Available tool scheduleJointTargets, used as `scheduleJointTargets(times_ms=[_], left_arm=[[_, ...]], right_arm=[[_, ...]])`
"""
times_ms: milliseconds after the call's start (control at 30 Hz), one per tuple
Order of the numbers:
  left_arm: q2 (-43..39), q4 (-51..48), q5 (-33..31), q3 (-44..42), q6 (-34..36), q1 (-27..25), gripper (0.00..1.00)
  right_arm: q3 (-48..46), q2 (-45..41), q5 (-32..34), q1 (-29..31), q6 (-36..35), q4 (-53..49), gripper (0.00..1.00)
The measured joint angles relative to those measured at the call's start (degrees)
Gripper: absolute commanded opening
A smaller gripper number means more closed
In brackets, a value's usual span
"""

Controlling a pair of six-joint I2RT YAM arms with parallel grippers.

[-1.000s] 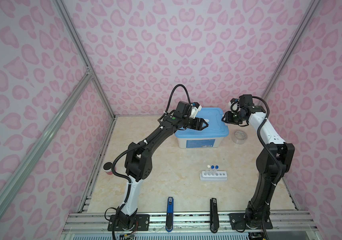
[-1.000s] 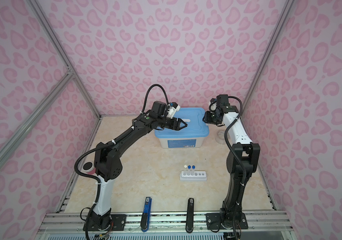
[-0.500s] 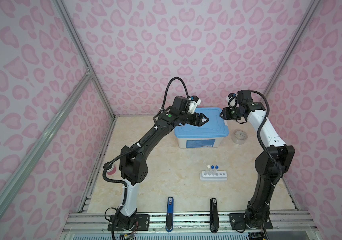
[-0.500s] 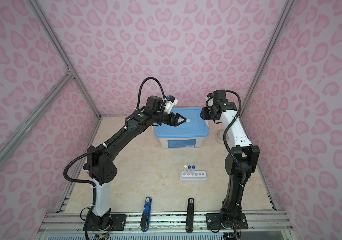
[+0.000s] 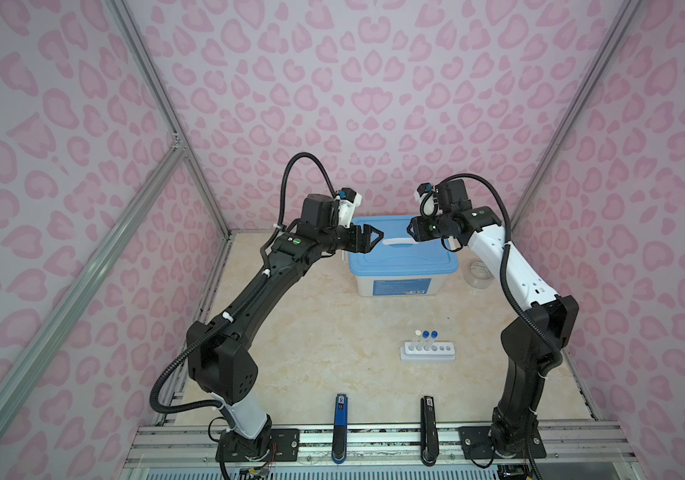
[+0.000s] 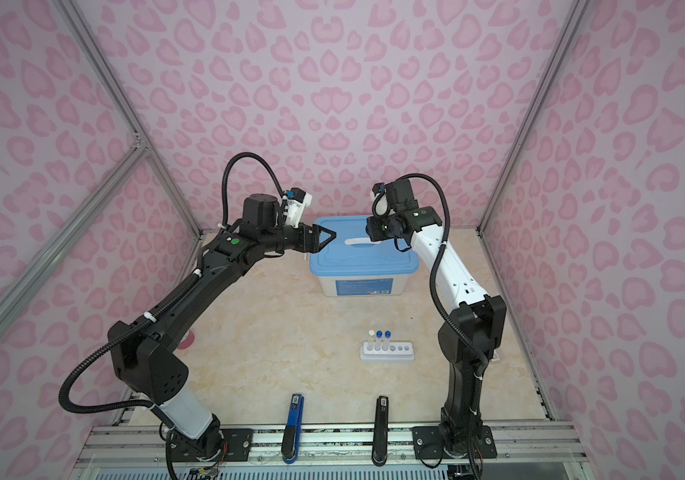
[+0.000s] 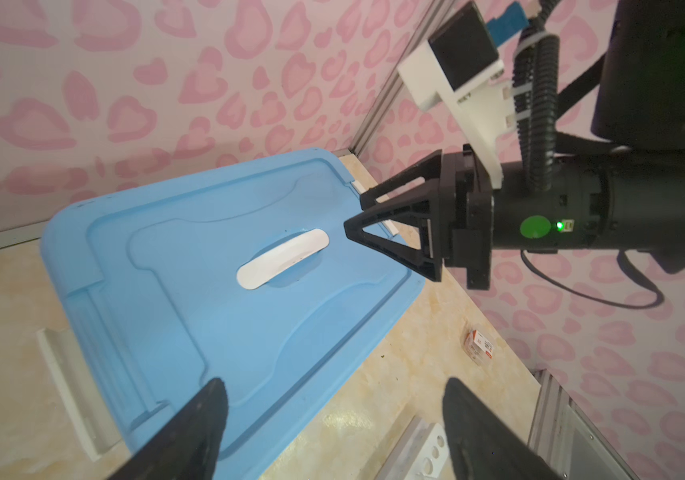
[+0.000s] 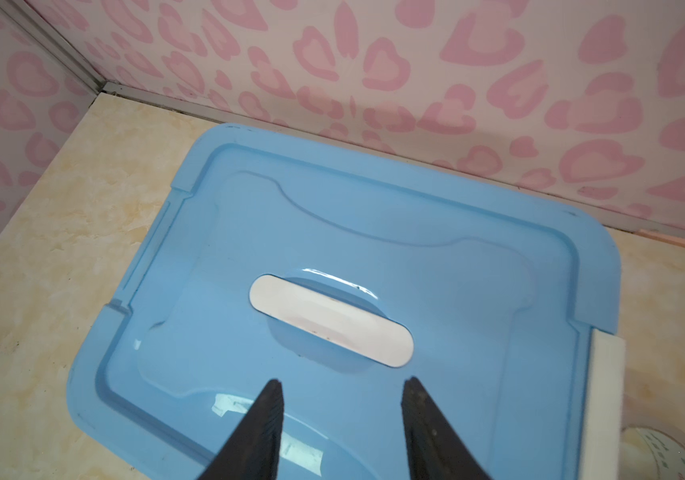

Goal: Organize the chemistry lab equipment

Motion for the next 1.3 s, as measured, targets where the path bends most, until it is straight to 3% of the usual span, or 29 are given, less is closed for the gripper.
scheduleJointTargets(times_ms=[200, 500, 800, 1300], left_arm=[[-2.58, 6.45, 0.94, -9.25, -6.54, 7.06, 0.86], [-0.74, 10.71, 2.51, -14.29, -13.49, 11.32, 0.89], [4.46, 12.39, 1.14, -14.38, -18.29, 11.58, 0.9], [10.88, 14.56, 3.69, -13.57, -19.19, 10.71, 0.9]], right_arm=[[1.25, 3.32, 0.46, 4.5, -0.7, 2.4, 0.48], [6.91, 8.92, 0.68, 8.2, -2.03, 1.92, 0.48], [8.46, 12.11, 1.53, 9.84, -3.28, 0.63, 0.48], [6.29, 12.37, 0.98, 10.01, -3.63, 0.9, 0.48]])
